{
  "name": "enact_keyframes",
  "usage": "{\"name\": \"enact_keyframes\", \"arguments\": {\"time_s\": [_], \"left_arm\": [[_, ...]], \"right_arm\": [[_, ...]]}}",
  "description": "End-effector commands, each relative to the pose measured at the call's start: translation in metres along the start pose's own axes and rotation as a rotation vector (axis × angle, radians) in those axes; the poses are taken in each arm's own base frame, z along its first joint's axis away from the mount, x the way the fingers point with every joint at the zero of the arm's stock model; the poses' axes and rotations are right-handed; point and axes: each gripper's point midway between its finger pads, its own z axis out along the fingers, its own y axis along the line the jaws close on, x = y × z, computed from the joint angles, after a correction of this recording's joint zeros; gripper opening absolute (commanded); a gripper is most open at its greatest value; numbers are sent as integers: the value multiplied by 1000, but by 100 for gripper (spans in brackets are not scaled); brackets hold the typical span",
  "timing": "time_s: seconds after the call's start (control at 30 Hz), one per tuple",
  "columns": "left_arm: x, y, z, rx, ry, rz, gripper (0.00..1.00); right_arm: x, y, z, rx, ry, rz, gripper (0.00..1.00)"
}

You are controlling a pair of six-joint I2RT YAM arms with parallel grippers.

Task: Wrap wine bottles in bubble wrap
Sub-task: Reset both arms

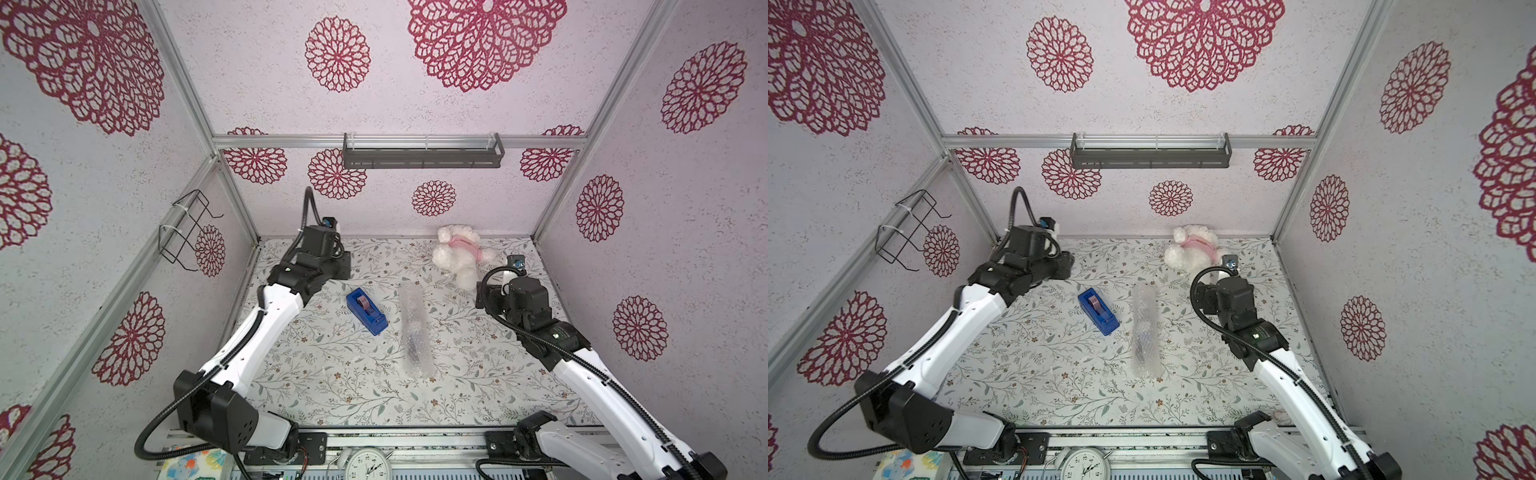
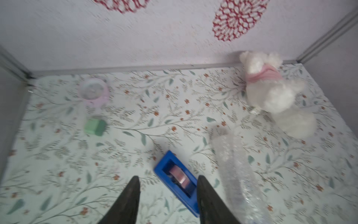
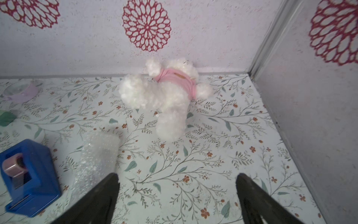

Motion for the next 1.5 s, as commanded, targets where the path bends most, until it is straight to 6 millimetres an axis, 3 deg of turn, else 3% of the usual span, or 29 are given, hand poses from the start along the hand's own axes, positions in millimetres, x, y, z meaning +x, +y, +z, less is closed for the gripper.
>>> {"name": "enact_keyframes", "arguments": {"time_s": [0.0,0.1,0.2,0.43,0.67,0.77,0.87,1.03,1.17,1.23,1.3,1.47], "left_arm": [[-1,35,-22,-85,-41,80,65],[3,63,-29,-125,-78,62,80],[14,91,-27,-166,-109,11,99],[65,166,-5,-301,-155,-252,97],[120,202,37,-470,-93,-262,97],[140,209,54,-501,-102,-236,97],[146,208,64,-486,-129,-227,97],[142,201,67,-437,-258,-216,97],[140,201,61,-435,-351,-180,97],[151,202,66,-441,-375,-188,97],[149,193,69,-403,-442,-130,97],[151,198,80,-429,-345,-144,97]], "right_arm": [[-22,-24,-5,123,-160,-57,98],[-27,-38,-5,184,-241,-53,99],[-21,-50,7,235,-257,-35,99],[33,-65,54,247,-271,-25,99],[94,-88,93,334,-160,-55,99],[100,-92,98,313,-193,-21,99],[100,-97,102,278,-225,43,99],[117,-98,102,247,-257,57,99],[117,-93,107,218,-240,44,99],[117,-97,111,240,-220,53,99],[116,-97,111,242,-222,56,99],[116,-97,111,241,-223,56,99]]}}
